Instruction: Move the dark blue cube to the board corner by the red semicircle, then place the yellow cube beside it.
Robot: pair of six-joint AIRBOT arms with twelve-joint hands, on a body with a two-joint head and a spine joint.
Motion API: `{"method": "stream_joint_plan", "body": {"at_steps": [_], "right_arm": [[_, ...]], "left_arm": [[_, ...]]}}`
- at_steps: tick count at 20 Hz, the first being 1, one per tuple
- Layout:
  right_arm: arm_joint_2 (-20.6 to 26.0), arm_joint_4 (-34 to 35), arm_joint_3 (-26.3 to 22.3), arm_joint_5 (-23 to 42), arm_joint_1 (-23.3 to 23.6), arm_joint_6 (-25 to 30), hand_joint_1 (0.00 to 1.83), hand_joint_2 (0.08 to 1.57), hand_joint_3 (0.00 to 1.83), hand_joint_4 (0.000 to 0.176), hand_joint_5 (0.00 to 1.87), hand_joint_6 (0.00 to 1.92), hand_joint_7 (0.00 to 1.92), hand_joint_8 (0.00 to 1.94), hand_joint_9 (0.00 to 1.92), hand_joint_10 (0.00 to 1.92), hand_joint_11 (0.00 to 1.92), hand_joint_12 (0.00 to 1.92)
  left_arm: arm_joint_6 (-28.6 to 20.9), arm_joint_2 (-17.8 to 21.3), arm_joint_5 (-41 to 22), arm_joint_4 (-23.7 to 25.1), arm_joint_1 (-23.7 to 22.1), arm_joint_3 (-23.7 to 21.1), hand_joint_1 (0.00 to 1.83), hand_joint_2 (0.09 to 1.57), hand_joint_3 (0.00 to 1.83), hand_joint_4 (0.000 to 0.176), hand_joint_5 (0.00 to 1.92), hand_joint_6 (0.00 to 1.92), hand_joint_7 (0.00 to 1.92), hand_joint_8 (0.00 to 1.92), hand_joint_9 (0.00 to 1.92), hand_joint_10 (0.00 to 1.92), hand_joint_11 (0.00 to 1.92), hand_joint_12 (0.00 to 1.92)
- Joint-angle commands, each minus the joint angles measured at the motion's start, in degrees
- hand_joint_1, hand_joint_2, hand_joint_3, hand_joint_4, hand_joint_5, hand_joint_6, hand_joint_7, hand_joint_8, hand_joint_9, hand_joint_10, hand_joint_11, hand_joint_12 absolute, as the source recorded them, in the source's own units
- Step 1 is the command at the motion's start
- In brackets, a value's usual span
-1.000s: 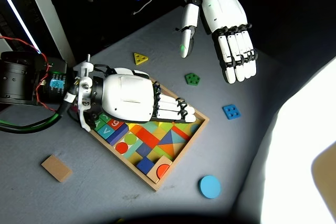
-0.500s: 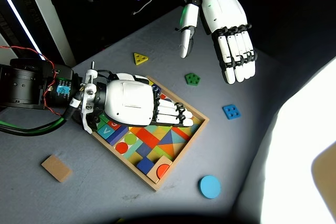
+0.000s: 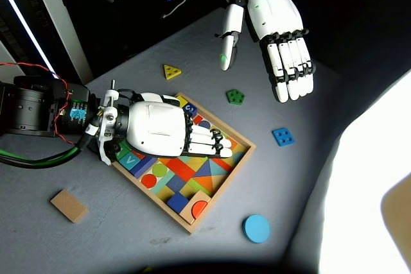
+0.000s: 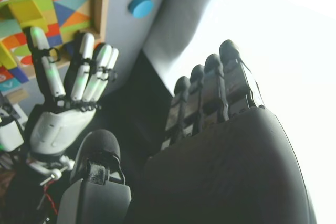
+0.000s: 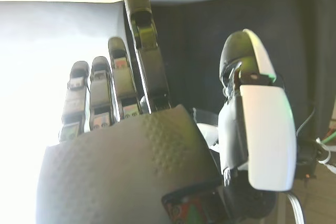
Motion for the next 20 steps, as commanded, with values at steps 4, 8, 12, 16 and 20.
{"method": "stream_joint_plan", "body": {"at_steps": [4, 8, 12, 16, 20], "right_arm": [[2.7, -0.7, 0.6, 4.1, -0.8, 0.0, 0.00, 1.17, 0.00, 0.000, 0.92, 0.00, 0.17, 0.01, 0.00, 0.00, 0.00, 0.00], [4.6, -0.7, 0.6, 3.8, -1.5, 0.1, 0.00, 1.17, 0.00, 0.000, 0.93, 0.01, 0.18, 0.00, 0.00, 0.00, 0.00, 0.00], [5.0, -0.7, 1.3, 3.9, -2.0, 0.1, 0.00, 1.17, 0.00, 0.000, 0.92, 0.01, 0.17, 0.00, 0.00, 0.00, 0.00, 0.00], [5.0, -0.7, 2.8, 4.2, -2.7, 0.1, 0.00, 1.17, 0.00, 0.000, 0.93, 0.01, 0.17, 0.00, 0.00, 0.00, 0.00, 0.00], [4.8, -0.7, 3.9, 4.4, -2.8, 0.6, 0.00, 1.17, 0.00, 0.000, 0.93, 0.01, 0.18, 0.00, 0.00, 0.00, 0.00, 0.00]], "left_arm": [[0.1, 0.0, -0.1, 0.0, -0.8, -0.1, 0.00, 1.27, 0.00, 0.000, 0.04, 0.00, 0.04, 0.00, 0.02, 0.00, 0.00, 0.18], [0.1, 0.1, -0.1, 0.0, -0.8, -0.2, 0.00, 1.27, 0.00, 0.000, 0.03, 0.00, 0.03, 0.00, 0.02, 0.00, 0.00, 0.19], [0.1, 0.1, -0.1, 0.1, -0.8, -0.1, 0.00, 1.27, 0.00, 0.000, 0.04, 0.00, 0.04, 0.00, 0.03, 0.00, 0.00, 0.17], [0.1, 0.1, -0.1, 0.1, -0.8, -0.2, 0.00, 1.27, 0.00, 0.000, 0.03, 0.00, 0.04, 0.00, 0.03, 0.00, 0.00, 0.18], [0.1, 0.1, -0.1, 0.1, -0.8, -0.2, 0.00, 1.27, 0.00, 0.001, 0.02, 0.00, 0.04, 0.00, 0.02, 0.00, 0.00, 0.15]]}}
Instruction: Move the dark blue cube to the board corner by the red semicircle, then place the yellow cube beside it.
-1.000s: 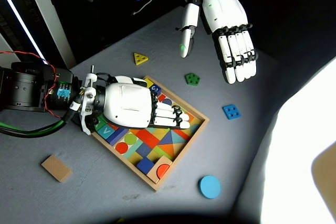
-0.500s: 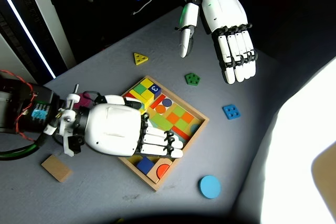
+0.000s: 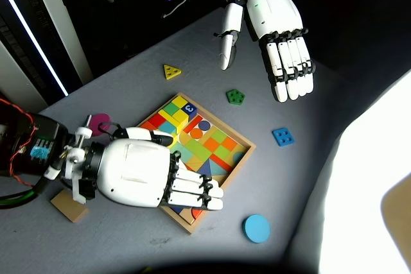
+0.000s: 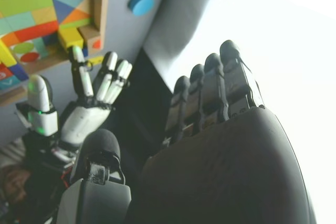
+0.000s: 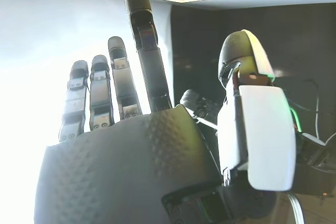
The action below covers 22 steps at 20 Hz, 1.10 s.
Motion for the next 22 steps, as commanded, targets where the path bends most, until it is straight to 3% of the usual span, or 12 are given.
{"method": "stream_joint_plan", "body": {"at_steps": [1, 2, 10, 19, 22], "right_arm": [[0.2, -0.4, 0.5, 2.5, -0.6, -0.4, 0.00, 1.17, 0.00, 0.000, 0.93, 0.01, 0.17, 0.00, 0.00, 0.00, 0.00, 0.00], [0.2, -0.4, 0.7, 3.0, -0.7, -0.4, 0.00, 1.17, 0.00, 0.000, 0.94, 0.01, 0.18, 0.00, 0.00, 0.00, 0.00, 0.00], [0.5, -0.4, 1.6, 3.2, 1.2, 0.1, 0.00, 1.17, 0.00, 0.000, 0.93, 0.01, 0.18, 0.00, 0.00, 0.00, 0.00, 0.00], [3.1, -0.3, 1.2, 1.9, 9.1, 4.5, 0.00, 1.18, 0.00, 0.000, 0.93, 0.00, 0.18, 0.00, 0.00, 0.00, 0.00, 0.00], [5.6, -0.3, -1.9, 1.6, 11.4, 4.5, 0.00, 1.17, 0.00, 0.000, 0.93, 0.00, 0.18, 0.00, 0.00, 0.00, 0.00, 0.00]], "left_arm": [[0.1, 0.1, -0.2, 0.1, -0.8, 0.0, 0.01, 1.27, 0.00, 0.000, 0.03, 0.00, 0.05, 0.00, 0.03, 0.01, 0.00, 0.18], [0.1, 0.1, -0.2, 0.1, -0.8, 0.0, 0.00, 1.27, 0.00, 0.000, 0.04, 0.00, 0.05, 0.00, 0.04, 0.01, 0.00, 0.24], [0.1, 0.2, -0.2, 0.1, -0.8, -0.1, 0.00, 1.27, 0.00, 0.000, 0.03, 0.00, 0.03, 0.00, 0.01, 0.00, 0.00, 0.12], [0.1, 0.3, -0.2, 0.1, -0.8, -0.2, 0.00, 1.27, 0.00, 0.000, 0.01, 0.00, 0.02, 0.00, 0.01, 0.00, 0.00, 0.16], [0.1, 0.2, -0.3, 0.2, -0.7, -0.2, 0.00, 1.27, 0.00, 0.000, 0.02, 0.00, 0.03, 0.00, 0.01, 0.00, 0.00, 0.17]]}}
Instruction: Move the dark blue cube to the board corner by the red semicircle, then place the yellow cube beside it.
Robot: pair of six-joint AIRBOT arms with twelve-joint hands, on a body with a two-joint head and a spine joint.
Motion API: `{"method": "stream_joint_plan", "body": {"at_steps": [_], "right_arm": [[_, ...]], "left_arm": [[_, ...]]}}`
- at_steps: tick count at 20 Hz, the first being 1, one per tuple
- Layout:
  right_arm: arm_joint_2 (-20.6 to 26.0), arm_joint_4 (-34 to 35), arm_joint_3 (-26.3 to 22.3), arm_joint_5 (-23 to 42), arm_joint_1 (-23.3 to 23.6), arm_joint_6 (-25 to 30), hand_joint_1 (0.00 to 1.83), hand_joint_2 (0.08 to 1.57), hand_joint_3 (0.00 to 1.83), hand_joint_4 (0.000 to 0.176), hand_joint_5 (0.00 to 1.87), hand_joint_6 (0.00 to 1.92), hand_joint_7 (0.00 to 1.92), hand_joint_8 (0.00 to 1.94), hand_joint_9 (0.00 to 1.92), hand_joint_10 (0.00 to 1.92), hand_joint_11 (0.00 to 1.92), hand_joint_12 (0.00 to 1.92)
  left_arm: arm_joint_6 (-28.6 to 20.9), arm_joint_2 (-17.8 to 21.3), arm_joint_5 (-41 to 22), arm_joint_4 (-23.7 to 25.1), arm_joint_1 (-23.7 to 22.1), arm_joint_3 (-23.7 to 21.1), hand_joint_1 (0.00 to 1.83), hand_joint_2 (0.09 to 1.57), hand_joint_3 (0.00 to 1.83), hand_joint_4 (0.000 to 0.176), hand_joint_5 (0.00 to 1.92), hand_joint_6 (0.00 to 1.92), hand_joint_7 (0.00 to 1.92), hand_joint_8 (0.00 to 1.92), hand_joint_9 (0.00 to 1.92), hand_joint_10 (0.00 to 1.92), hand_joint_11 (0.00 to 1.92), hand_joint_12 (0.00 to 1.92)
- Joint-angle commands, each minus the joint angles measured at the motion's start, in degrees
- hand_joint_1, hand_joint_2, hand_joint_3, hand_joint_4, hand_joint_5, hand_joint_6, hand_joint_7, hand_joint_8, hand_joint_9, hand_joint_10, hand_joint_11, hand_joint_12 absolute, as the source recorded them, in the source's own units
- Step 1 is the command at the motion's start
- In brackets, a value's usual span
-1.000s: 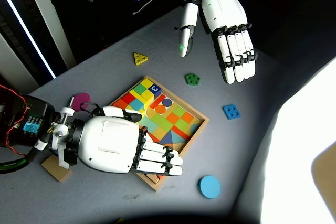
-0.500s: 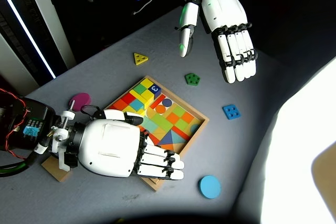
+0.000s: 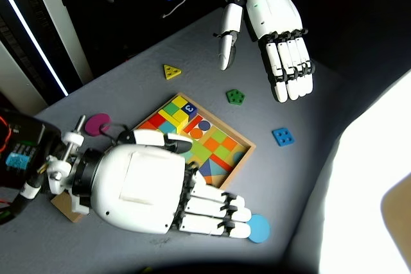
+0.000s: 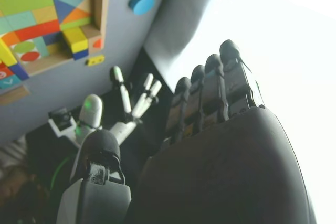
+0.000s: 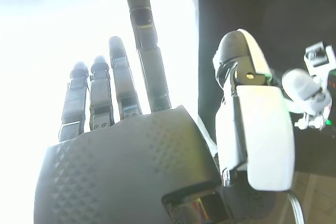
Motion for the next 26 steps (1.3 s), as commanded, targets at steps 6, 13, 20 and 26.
{"method": "stream_joint_plan", "body": {"at_steps": [6, 13, 20, 26], "right_arm": [[8.4, -0.6, -9.4, 5.1, 3.0, -0.9, 0.00, 1.17, 0.00, 0.000, 0.90, 0.00, 0.33, 0.02, 0.14, 0.04, 0.01, 0.02], [18.6, -0.6, -19.5, 4.6, 3.3, -3.0, 0.04, 1.21, 0.00, 0.000, 0.95, 0.78, 0.99, 1.14, 0.84, 1.62, 0.63, 1.92], [24.9, -1.8, -25.6, 3.5, 3.9, -3.6, 0.00, 1.23, 0.00, 0.000, 0.84, 1.33, 1.02, 1.45, 1.02, 1.79, 0.94, 1.92], [24.9, -2.1, -25.7, 3.9, 3.3, -3.5, 0.00, 1.23, 0.00, 0.000, 0.85, 1.33, 1.00, 1.46, 0.99, 1.81, 0.92, 1.92]], "left_arm": [[0.1, 0.2, -0.5, 0.9, -0.7, -0.2, 0.04, 1.27, 0.00, 0.000, 0.14, 0.01, 0.18, 0.01, 0.17, 0.02, 0.00, 0.58], [0.1, 0.5, -0.5, 0.9, -0.7, -0.4, 0.13, 1.33, 0.00, 0.000, 1.04, 0.09, 1.07, 0.60, 0.96, 1.27, 0.70, 1.68], [0.1, 0.6, -0.5, 0.9, -0.7, -0.5, 0.14, 1.34, 0.00, 0.000, 0.78, 0.87, 0.92, 1.39, 0.91, 1.70, 0.69, 1.92], [0.1, 0.6, -0.3, 0.9, -0.8, -0.1, 0.14, 1.35, 0.00, 0.000, 0.77, 0.87, 0.92, 1.36, 0.91, 1.66, 0.68, 1.92]]}}
